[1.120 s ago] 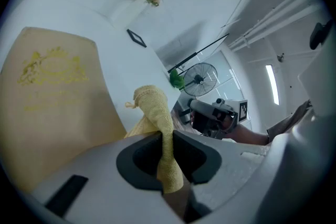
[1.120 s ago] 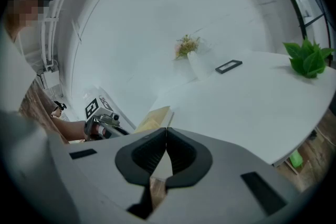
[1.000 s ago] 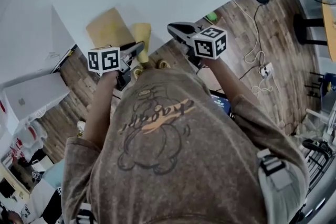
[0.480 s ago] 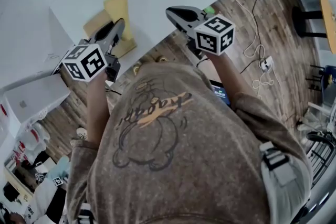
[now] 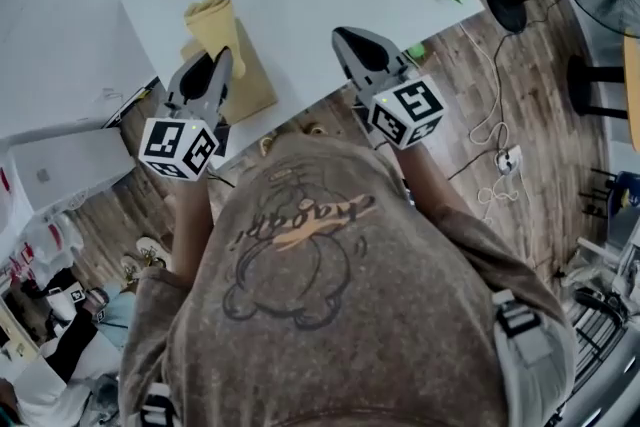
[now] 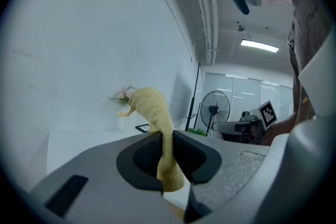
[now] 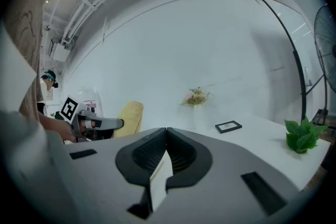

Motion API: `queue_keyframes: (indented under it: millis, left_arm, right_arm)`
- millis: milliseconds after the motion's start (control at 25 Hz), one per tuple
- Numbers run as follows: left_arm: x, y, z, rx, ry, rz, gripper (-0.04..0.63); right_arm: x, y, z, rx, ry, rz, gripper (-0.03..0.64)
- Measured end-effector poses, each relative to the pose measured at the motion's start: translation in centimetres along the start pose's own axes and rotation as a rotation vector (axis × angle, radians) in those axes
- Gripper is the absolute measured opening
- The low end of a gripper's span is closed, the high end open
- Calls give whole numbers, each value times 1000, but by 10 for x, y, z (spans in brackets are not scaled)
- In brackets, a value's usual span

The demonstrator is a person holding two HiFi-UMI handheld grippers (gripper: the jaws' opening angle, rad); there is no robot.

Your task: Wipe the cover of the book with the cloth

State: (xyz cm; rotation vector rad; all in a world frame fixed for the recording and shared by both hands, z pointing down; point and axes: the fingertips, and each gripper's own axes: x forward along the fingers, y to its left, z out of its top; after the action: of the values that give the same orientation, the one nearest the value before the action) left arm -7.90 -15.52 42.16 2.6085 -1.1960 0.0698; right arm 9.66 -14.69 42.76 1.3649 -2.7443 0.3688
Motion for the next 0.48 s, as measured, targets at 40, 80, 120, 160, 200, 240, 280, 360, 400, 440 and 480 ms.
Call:
queue_keyframes:
  millis: [40,80,120,160,200,240,280,360,400,440,480]
  left_arm:
    - [-1,3,0,10,-12,8,52]
    - [-1,5,0,21,-23,17,52]
    - [-2,7,-1,30,-31,27,52]
    - [-2,10,-3,37,-37,37,52]
    - [-2,12,-6,40,-42,45,52]
    - [-2,13,-9,41,-45,52,52]
    - [-2,15,-12,39,-46,56,52]
    - [-2,17,-18,33,-48,64,52]
    - [-1,19,-21,31,-50,71,52]
    - [-1,20,-24,29,-51,79,52]
    - [0,21,-28,28,-51,86,52]
  right_arm:
    - [2,0,0,-10,-11,-3,-2]
    - [4,0,-1,-18,-18,-7,-2]
    - [6,0,-3,-23,-22,-10,-2]
    - [7,-1,-6,-24,-24,-14,-2]
    - [8,-2,-10,-23,-24,-17,-3]
    - [9,-4,-13,-21,-22,-20,-3]
    - [10,-5,-17,-16,-17,-23,-3]
    - [13,-8,-24,-5,-4,-28,-5]
    - [14,-9,-28,0,3,-28,-5]
    - [16,-9,-31,3,11,-25,-5]
    - [18,-8,-34,4,19,-21,-5]
